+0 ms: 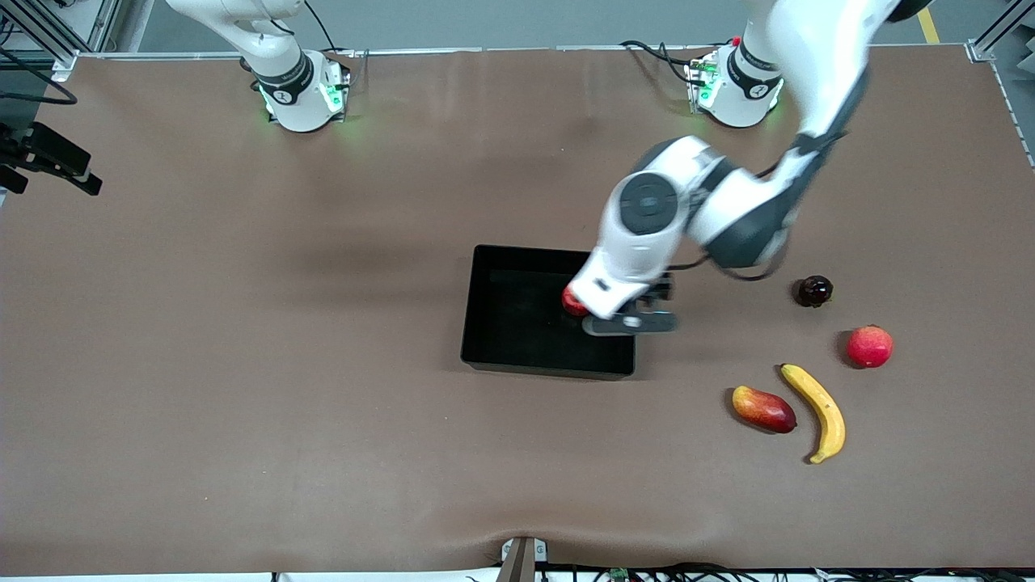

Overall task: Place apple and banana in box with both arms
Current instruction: 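Move the left gripper back to the yellow banana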

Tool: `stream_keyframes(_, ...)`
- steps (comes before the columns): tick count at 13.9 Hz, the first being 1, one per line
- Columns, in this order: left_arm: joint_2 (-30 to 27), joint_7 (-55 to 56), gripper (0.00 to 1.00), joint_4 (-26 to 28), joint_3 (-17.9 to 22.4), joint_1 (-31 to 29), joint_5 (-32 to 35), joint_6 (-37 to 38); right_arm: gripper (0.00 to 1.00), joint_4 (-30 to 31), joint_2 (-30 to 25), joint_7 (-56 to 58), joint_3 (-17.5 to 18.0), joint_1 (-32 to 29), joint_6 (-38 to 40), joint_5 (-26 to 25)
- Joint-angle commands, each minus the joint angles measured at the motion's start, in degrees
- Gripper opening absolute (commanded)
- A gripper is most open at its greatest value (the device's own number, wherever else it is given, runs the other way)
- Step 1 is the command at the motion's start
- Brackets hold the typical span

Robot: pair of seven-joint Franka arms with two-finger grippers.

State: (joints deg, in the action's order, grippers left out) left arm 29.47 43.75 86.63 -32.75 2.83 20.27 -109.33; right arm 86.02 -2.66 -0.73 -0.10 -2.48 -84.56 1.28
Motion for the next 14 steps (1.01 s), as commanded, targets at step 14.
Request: stream_keyframes(14,8.5,-7.0,1.0,0.7,7.3,-22.9,2.4,-12.7,1.0,0.0,1.0,0.0,0.1,1.0,-1.0,-1.5)
